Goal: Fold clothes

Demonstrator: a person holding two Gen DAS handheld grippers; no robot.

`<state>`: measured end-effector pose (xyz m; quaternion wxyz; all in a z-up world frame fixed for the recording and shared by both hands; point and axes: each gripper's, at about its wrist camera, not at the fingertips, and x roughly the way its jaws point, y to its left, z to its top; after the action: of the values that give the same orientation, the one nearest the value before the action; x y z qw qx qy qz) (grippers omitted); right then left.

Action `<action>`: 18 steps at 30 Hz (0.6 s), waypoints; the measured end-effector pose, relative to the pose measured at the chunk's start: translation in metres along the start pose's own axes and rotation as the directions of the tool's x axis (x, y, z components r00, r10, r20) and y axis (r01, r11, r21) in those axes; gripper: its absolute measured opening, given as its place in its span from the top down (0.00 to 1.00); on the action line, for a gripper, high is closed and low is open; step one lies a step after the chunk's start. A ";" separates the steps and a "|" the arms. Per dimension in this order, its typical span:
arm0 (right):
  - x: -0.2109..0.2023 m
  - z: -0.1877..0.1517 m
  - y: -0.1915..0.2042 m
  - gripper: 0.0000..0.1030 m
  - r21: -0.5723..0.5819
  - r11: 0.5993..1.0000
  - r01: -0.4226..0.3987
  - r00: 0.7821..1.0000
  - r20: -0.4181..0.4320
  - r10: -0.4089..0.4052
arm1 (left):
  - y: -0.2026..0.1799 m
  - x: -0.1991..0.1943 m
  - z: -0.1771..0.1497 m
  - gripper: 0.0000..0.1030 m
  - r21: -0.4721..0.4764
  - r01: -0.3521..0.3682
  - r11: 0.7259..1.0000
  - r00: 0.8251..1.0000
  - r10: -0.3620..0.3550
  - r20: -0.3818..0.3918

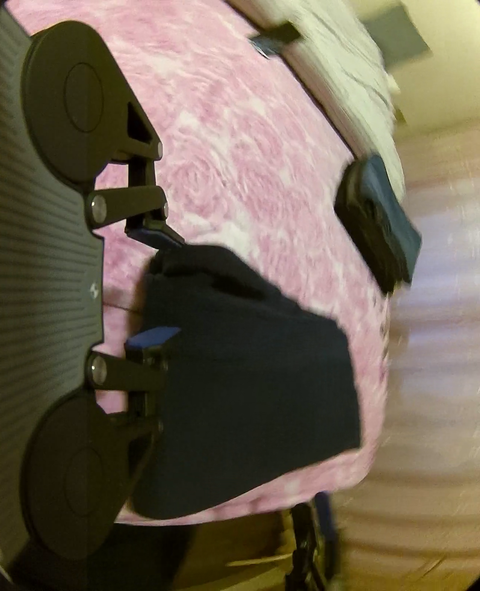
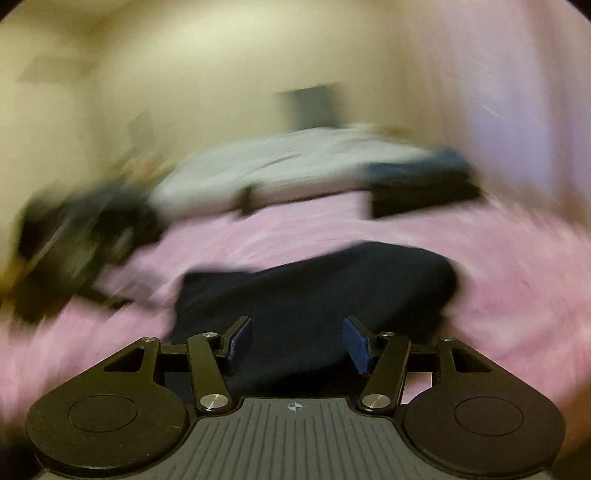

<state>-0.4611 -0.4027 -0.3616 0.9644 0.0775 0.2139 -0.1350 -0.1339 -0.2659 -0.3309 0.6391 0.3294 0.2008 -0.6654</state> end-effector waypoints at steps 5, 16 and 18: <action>0.033 -0.019 0.102 0.44 -0.464 0.880 -0.099 0.983 -0.181 0.015 | -0.013 0.018 -0.009 0.60 0.221 0.067 0.973 0.998 -0.065 -0.019; 0.089 -0.050 0.133 0.79 -0.670 0.741 -0.042 0.938 -0.282 -0.202 | 0.032 0.022 -0.029 0.90 0.117 0.167 0.979 0.983 -0.175 0.056; 0.074 -0.051 0.124 0.80 -0.682 0.730 -0.036 0.937 -0.277 -0.212 | 0.030 0.020 -0.033 0.90 0.124 0.173 0.977 0.981 -0.182 0.066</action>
<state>-0.3799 -0.2908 -0.4277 0.8670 -0.2674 0.4130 -0.0786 -0.0976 -0.2600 -0.3634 0.5639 0.3214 0.1649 -0.7427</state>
